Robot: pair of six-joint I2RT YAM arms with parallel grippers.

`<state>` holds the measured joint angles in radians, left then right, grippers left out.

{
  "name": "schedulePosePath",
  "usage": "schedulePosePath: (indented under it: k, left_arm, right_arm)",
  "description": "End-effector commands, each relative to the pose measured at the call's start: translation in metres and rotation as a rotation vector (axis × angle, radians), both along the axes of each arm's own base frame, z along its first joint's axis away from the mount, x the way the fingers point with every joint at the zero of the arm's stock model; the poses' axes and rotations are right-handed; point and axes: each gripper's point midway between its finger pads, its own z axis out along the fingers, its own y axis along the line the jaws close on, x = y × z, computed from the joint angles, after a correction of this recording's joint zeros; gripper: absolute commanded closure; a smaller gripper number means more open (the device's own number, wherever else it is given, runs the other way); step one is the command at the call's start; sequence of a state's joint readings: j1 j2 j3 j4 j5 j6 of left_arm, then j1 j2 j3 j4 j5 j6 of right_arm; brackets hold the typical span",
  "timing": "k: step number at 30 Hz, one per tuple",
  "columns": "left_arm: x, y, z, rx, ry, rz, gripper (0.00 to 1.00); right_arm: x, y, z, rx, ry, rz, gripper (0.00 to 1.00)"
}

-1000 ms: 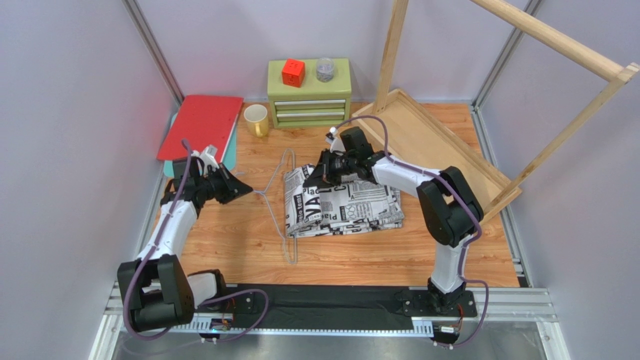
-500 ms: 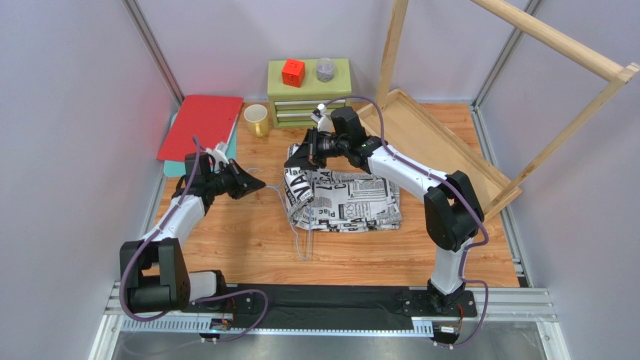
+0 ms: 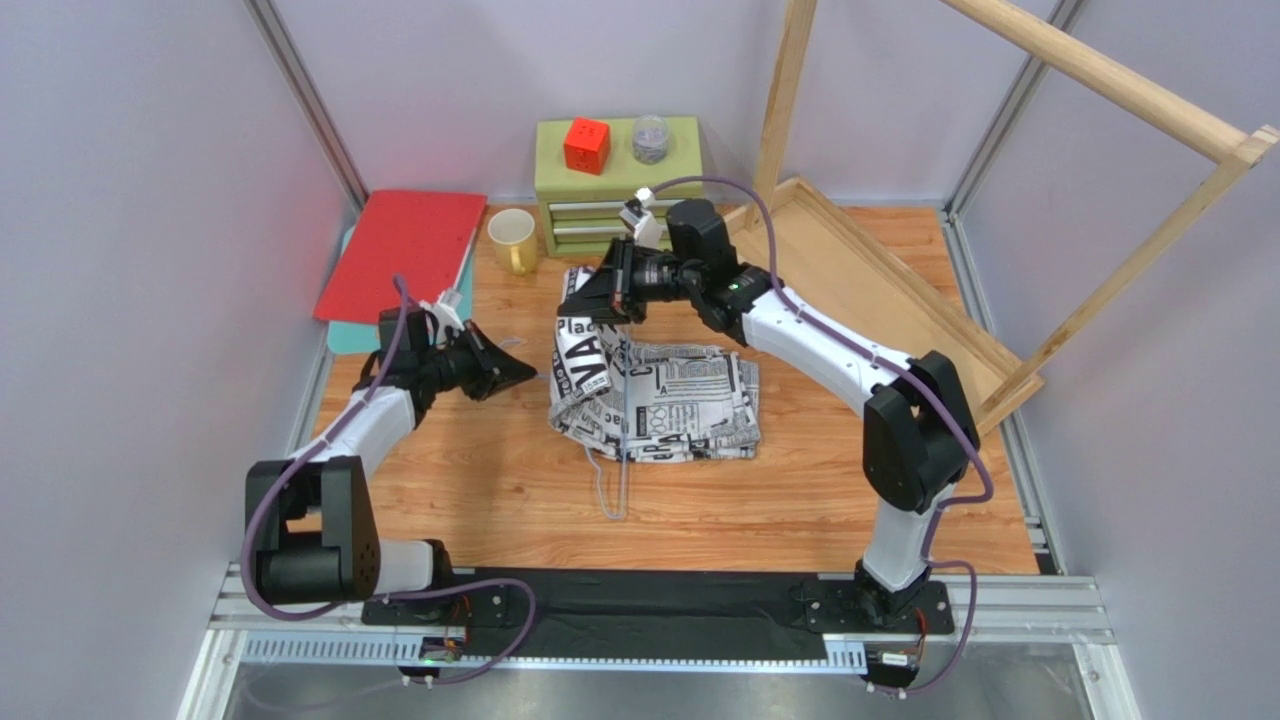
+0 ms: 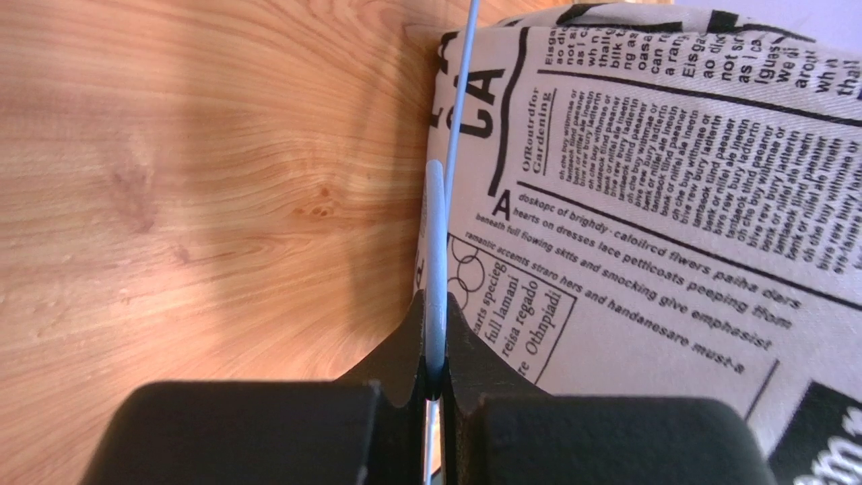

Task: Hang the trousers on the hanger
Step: Place trousers on hanger

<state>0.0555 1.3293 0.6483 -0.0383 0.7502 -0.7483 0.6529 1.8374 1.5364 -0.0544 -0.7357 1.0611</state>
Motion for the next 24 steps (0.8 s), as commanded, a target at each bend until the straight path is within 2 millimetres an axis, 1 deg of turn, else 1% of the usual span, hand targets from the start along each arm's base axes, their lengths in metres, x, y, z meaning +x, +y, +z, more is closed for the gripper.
schedulePosePath:
  k: [1, 2, 3, 4, 5, 6, 7, 8, 10, 11, 12, 14, 15, 16, 17, 18, 20, 23, 24]
  left_arm:
    - [-0.003, 0.015, 0.000, 0.064, -0.009, 0.012, 1.00]
    - [-0.003, 0.018, 0.000, 0.070, -0.012, 0.017, 1.00]
    - [-0.002, 0.020, 0.002, 0.074, -0.017, 0.016, 1.00]
    - [-0.003, 0.023, 0.000, 0.091, -0.012, 0.012, 1.00]
    - [-0.002, 0.025, 0.001, 0.097, -0.018, 0.012, 1.00]
    - [-0.001, 0.025, 0.003, 0.099, -0.026, 0.011, 1.00]
    - [0.000, 0.027, 0.003, 0.100, -0.026, 0.014, 1.00]
    - [0.000, 0.027, 0.004, 0.102, -0.026, 0.012, 1.00]
    - [0.001, 0.027, 0.007, 0.103, -0.029, 0.008, 1.00]
    - [0.001, 0.028, 0.008, 0.104, -0.032, 0.010, 1.00]
    - [0.001, 0.028, 0.008, 0.112, -0.038, 0.008, 1.00]
    - [0.000, 0.029, 0.007, 0.117, -0.032, 0.008, 1.00]
    - [0.000, 0.029, 0.007, 0.120, -0.033, 0.007, 1.00]
    - [0.001, 0.030, 0.007, 0.124, -0.034, 0.008, 1.00]
    - [0.001, 0.030, 0.006, 0.123, -0.032, 0.008, 1.00]
    - [0.000, 0.030, 0.006, 0.126, -0.029, 0.007, 1.00]
    - [0.001, 0.032, 0.006, 0.139, -0.031, 0.014, 1.00]
    - [0.001, 0.033, 0.006, 0.153, -0.032, 0.015, 1.00]
    - [0.000, 0.034, 0.004, 0.159, -0.026, 0.013, 1.00]
  right_arm:
    - [-0.009, -0.047, 0.033, 0.030, -0.108, -0.010, 1.00]
    - [-0.008, -0.057, 0.027, 0.009, -0.110, -0.017, 1.00]
    - [-0.001, -0.073, 0.013, -0.021, -0.091, -0.046, 1.00]
    - [-0.004, -0.086, 0.007, -0.056, -0.103, -0.048, 1.00]
    - [0.003, -0.101, -0.001, -0.079, -0.101, -0.074, 1.00]
    - [0.003, -0.110, -0.009, -0.104, -0.101, -0.082, 1.00]
    - [-0.003, -0.122, -0.024, -0.148, -0.074, -0.083, 1.00]
    - [0.003, -0.137, -0.035, -0.186, -0.119, -0.090, 1.00]
    - [-0.001, -0.159, -0.067, -0.275, -0.091, -0.087, 1.00]
    - [0.004, -0.175, -0.079, -0.311, -0.121, -0.090, 1.00]
    - [0.001, -0.184, -0.095, -0.356, -0.088, -0.086, 1.00]
    - [0.001, -0.203, -0.122, -0.443, -0.106, -0.077, 1.00]
    - [0.000, -0.210, -0.133, -0.481, -0.099, -0.083, 1.00]
    - [-0.004, -0.217, -0.148, -0.521, -0.089, -0.082, 1.00]
    - [-0.005, -0.220, -0.157, -0.545, -0.095, -0.082, 1.00]
    - [-0.002, -0.226, -0.166, -0.584, -0.114, -0.094, 1.00]
    - [-0.007, -0.232, -0.179, -0.618, -0.101, -0.099, 1.00]
    - [-0.008, -0.239, -0.186, -0.651, -0.109, -0.125, 1.00]
    - [-0.006, -0.240, -0.185, -0.659, -0.109, -0.139, 1.00]
